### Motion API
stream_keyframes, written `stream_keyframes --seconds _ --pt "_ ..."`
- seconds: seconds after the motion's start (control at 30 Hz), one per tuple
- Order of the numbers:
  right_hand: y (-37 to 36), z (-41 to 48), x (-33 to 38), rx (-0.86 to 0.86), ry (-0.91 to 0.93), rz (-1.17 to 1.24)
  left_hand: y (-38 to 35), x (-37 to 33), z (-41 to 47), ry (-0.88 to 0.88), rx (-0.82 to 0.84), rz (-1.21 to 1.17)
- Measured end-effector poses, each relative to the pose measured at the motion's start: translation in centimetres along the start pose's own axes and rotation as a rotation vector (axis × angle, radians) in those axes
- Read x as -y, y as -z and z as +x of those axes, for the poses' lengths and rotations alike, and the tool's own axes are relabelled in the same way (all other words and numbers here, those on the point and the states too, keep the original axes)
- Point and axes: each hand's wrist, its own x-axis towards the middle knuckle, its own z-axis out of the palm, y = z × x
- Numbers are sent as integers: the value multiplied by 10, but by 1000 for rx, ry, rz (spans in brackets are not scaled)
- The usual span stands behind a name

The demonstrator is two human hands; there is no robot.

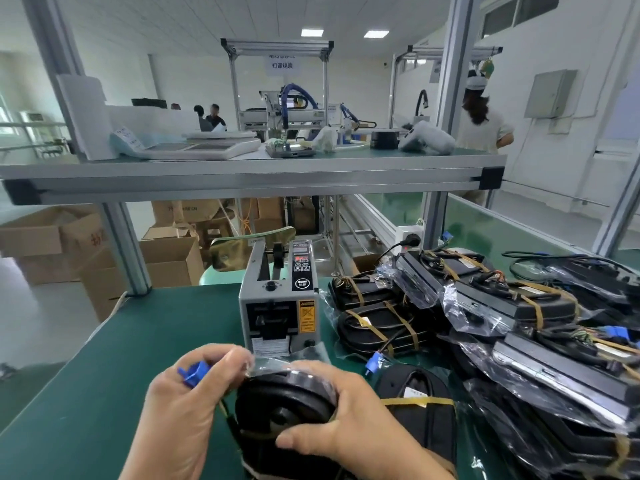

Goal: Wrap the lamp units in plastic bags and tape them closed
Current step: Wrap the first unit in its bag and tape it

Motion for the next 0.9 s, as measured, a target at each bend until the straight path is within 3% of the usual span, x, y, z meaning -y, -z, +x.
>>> stream_keyframes --seconds 0.2,0.3,0.37,0.57,0.9 --pt "20 -13 -3 -12 8 -58 -4 1 -5 10 44 74" --pt "24 -20 -7 -42 31 -100 -6 -5 2 112 47 -95" --pt "22 -24 -9 -69 73 -153 -7 -6 18 202 -13 -196" --pt "2 -31 -20 -211 223 -266 -29 37 61 599 -177 -74" --pt "-1 -31 -25 -260 216 -269 -57 52 88 733 -346 -121"
